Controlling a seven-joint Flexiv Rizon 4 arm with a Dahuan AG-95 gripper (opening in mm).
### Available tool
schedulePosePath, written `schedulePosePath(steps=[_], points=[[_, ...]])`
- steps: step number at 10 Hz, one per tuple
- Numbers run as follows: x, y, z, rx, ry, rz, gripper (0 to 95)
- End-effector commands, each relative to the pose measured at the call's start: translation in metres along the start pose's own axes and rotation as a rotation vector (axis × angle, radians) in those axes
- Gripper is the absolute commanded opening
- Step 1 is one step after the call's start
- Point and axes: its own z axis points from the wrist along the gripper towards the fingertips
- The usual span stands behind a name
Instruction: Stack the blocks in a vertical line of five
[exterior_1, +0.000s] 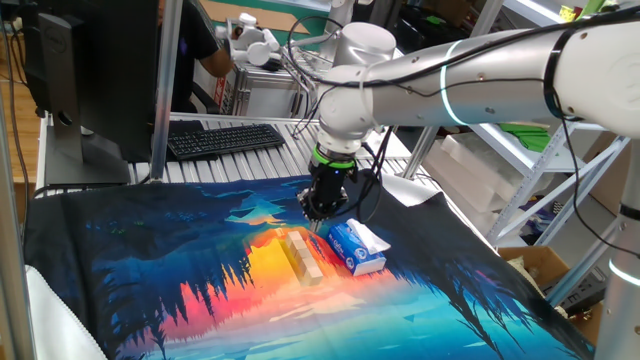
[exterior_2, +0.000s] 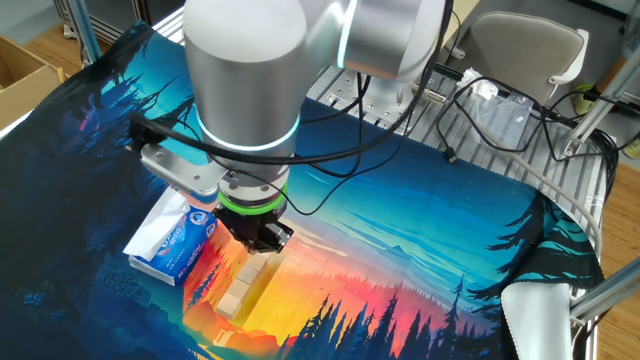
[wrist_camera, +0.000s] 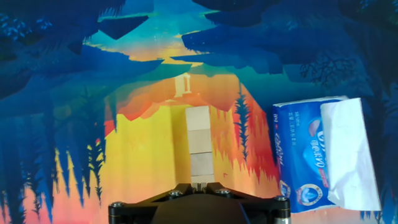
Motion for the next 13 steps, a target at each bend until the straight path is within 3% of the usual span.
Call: schedulePosePath(steps=[1,7,10,13], points=[[0.0011,-0.0006,-0.0008,-0.002,0.011,-0.013,0.0],[0.0011,-0.0006,-0.0008,-0.010,-0.007,-0.049,0.0],[0.0011,-0.0006,-0.0008,-0.012,-0.033,-0.074,0.0],[0.0011,-0.0006,-0.0008,-0.012,-0.029,-0.068,0.0]])
